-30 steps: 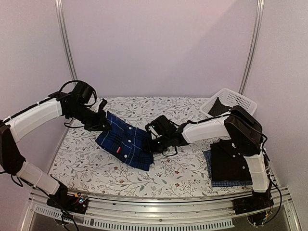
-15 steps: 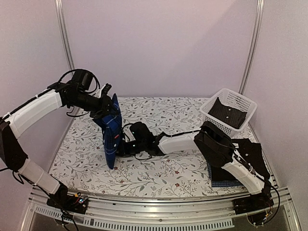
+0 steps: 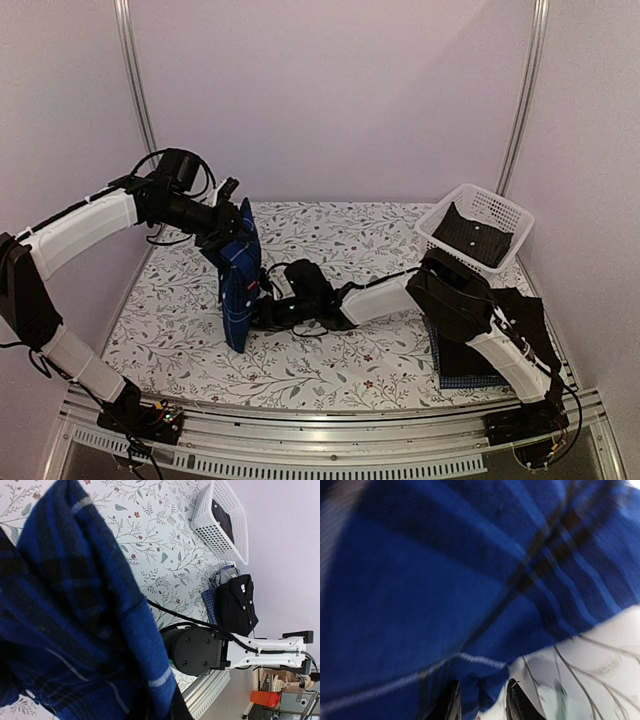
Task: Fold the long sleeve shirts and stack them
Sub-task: Turn over the square-folded shirt at the center of the board.
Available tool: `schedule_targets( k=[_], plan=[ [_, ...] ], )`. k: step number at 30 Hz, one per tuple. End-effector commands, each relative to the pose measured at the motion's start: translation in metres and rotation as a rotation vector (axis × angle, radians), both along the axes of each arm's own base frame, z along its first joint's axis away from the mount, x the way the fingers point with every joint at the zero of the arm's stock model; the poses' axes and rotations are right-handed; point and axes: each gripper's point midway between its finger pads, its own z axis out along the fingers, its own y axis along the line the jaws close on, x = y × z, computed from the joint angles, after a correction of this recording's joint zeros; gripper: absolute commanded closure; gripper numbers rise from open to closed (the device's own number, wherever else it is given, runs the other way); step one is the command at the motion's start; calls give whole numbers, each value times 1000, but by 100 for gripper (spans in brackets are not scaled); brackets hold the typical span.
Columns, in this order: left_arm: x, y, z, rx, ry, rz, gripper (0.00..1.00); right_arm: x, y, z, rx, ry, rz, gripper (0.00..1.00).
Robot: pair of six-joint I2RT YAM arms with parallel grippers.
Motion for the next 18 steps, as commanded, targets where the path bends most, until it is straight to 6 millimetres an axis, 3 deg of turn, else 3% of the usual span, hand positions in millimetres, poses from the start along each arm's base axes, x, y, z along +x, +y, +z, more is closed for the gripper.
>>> schedule_targets(
  k=[1, 8, 12, 13, 15, 16, 18],
  plan=[
    [1, -5, 4, -26, -41, -31, 100, 12, -16, 30, 9, -66, -54, 69],
    [1, -10, -1, -36, -28, -48, 100, 40, -59, 46, -38, -112, -175, 65],
    [0, -17, -2, -39, -24, -61, 100, 55, -86, 64, -45, -127, -232, 64],
    [0, -21, -4, -38, -19, -65, 100, 58, -93, 78, -40, -142, -251, 63],
    [-1, -33, -8, -41, -10, -74, 100, 65, -111, 89, -82, -175, -287, 61],
    [-3, -43, -12, -44, -2, -81, 100, 68, -120, 108, -72, -204, -307, 60],
    [-7, -69, -24, -42, 14, -101, 100, 73, -144, 119, -107, -223, -343, 57]
  ],
)
